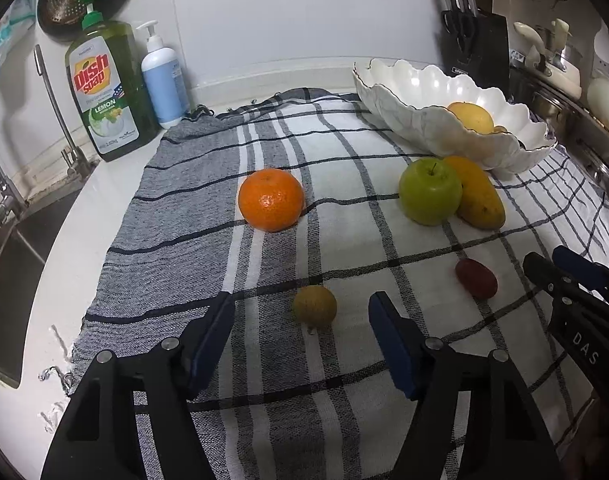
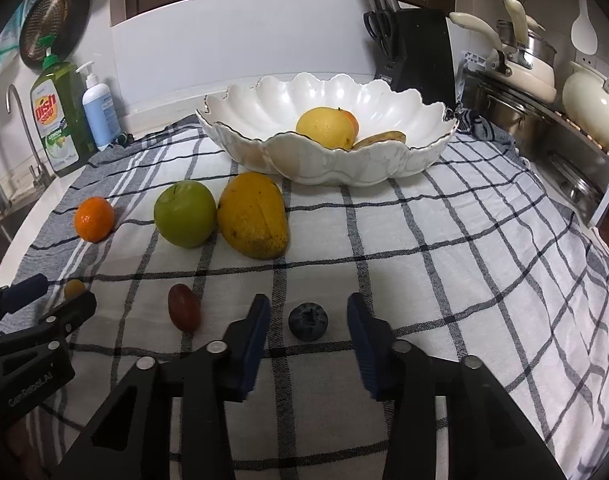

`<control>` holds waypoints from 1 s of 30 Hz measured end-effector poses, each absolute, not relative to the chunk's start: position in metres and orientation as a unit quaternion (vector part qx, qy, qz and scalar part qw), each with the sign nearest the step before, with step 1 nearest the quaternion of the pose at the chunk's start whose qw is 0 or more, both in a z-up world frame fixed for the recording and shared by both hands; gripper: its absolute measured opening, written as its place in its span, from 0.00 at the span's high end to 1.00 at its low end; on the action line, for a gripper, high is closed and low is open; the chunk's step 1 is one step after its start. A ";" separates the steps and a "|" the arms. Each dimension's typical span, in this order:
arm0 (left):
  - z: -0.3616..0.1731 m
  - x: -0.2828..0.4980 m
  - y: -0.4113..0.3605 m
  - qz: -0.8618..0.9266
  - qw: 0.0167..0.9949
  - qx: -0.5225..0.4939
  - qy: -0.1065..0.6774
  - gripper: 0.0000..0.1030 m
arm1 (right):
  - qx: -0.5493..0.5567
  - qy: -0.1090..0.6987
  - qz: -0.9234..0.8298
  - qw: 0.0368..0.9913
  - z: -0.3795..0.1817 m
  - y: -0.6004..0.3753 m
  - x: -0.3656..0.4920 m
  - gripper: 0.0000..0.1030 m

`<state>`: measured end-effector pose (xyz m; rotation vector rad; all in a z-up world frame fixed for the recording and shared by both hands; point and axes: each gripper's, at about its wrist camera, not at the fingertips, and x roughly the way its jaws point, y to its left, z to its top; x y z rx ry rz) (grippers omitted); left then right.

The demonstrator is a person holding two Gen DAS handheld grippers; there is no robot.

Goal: Organize fruits
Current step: 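Move both open tools back over the loose fruit on the towel, then grasp the blueberry with the right tool while the left tool grasps the small brown fruit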

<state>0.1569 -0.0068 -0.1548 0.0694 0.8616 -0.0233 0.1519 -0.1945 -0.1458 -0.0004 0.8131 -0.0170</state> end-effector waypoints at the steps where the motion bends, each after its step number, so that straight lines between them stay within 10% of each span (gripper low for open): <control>1: -0.155 0.157 -0.007 -0.012 0.908 0.034 0.418 0.35 | 0.000 0.397 -0.009 0.918 -0.147 -0.195 0.152 0.66; 30: -0.155 0.158 0.002 -0.031 0.906 0.004 0.422 0.51 | -0.001 0.371 0.018 0.929 -0.127 -0.178 0.144 0.78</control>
